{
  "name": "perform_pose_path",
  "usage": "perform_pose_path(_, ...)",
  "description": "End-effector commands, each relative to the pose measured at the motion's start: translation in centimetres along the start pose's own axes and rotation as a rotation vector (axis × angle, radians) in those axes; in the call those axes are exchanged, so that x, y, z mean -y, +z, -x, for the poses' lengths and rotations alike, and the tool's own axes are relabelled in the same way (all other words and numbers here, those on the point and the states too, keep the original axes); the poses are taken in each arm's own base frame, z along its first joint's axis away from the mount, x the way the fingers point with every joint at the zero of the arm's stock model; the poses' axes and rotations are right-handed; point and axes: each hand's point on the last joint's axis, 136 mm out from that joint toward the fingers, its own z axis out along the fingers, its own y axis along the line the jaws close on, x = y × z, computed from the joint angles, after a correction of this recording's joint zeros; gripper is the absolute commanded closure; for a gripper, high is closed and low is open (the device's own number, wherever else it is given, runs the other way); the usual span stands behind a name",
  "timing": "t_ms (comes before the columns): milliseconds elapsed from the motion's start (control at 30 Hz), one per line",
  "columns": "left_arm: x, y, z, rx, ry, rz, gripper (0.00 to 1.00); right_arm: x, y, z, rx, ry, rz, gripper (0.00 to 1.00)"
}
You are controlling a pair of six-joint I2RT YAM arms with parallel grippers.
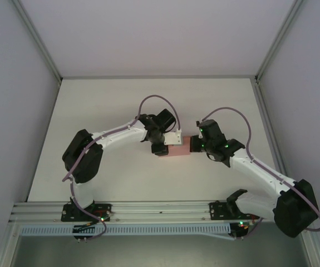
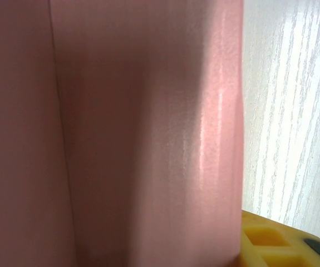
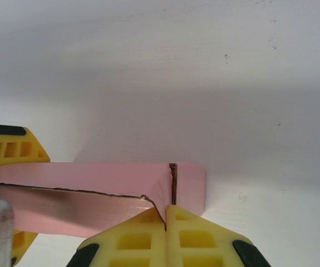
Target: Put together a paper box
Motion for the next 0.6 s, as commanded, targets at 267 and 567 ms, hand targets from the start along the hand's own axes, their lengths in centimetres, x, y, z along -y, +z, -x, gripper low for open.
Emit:
perform_pose_path(267, 0.1, 0.0, 1.3, 0.029, 0.022, -0.018, 0.55, 4.0, 2.4, -5.8, -0.125, -0.045, -0.102, 1.0)
perform_pose_path(567, -0.8, -1.0, 1.9, 0.043, 0.009, 0.022, 0.47, 2.3, 1.5, -4.1, -0.126, -0.047, -0.089, 1.0)
